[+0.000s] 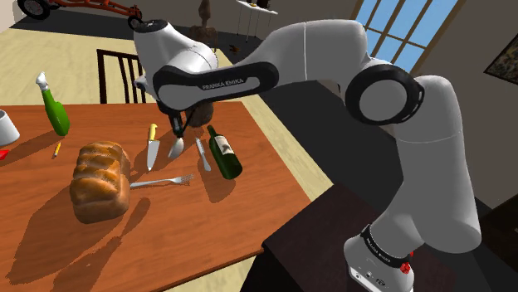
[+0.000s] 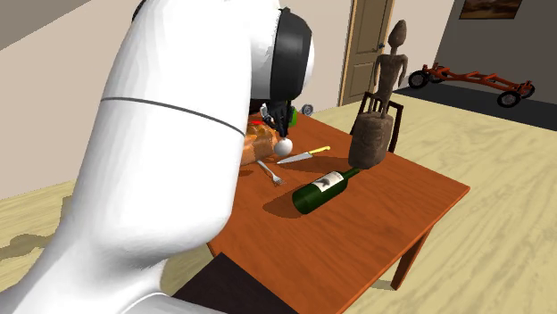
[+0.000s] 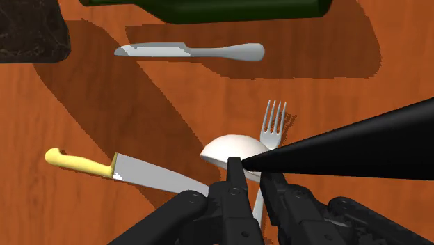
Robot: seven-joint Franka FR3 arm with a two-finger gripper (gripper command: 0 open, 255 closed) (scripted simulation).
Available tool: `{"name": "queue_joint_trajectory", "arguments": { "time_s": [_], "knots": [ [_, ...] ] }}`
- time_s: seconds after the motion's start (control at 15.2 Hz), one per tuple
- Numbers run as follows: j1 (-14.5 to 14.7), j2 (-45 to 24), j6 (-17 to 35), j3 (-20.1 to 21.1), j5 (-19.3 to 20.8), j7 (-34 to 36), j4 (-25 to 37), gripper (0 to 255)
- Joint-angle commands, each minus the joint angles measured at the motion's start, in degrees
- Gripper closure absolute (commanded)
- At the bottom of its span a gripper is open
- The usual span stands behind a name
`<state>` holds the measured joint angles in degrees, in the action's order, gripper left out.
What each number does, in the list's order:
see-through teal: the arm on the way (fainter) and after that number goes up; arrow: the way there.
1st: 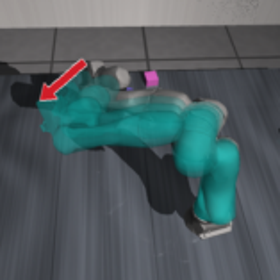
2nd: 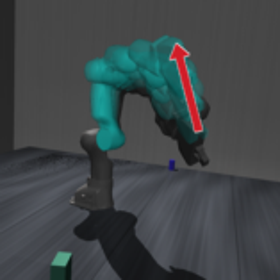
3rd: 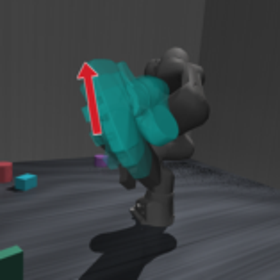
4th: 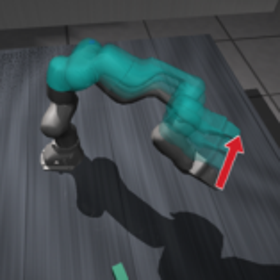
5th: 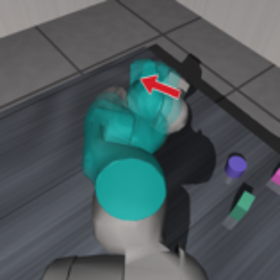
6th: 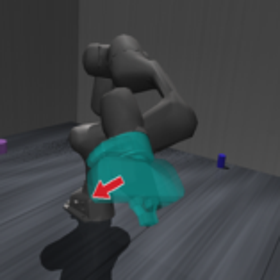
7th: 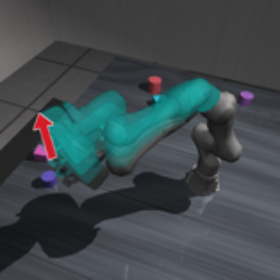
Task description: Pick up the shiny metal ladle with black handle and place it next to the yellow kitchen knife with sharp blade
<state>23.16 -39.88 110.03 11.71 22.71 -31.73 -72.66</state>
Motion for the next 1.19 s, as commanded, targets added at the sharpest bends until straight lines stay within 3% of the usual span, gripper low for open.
{"name": "queue_joint_trajectory", "arguments": {
  "time_s": [0.0,0.33,0.53,1.12],
  "knots": [
    [1.84,-4.12,-0.57,-0.14,0.49,1.26,4.37,255],
    [7.0,-16.87,-5.1,-0.78,1.01,2.65,21.28,255],
    [11.17,-30.26,-12.89,-1.83,0.48,0.86,42.97,255],
    [10.56,-31.43,-7.23,-1.86,0.97,2.5,38.19,255]
  ]
}}
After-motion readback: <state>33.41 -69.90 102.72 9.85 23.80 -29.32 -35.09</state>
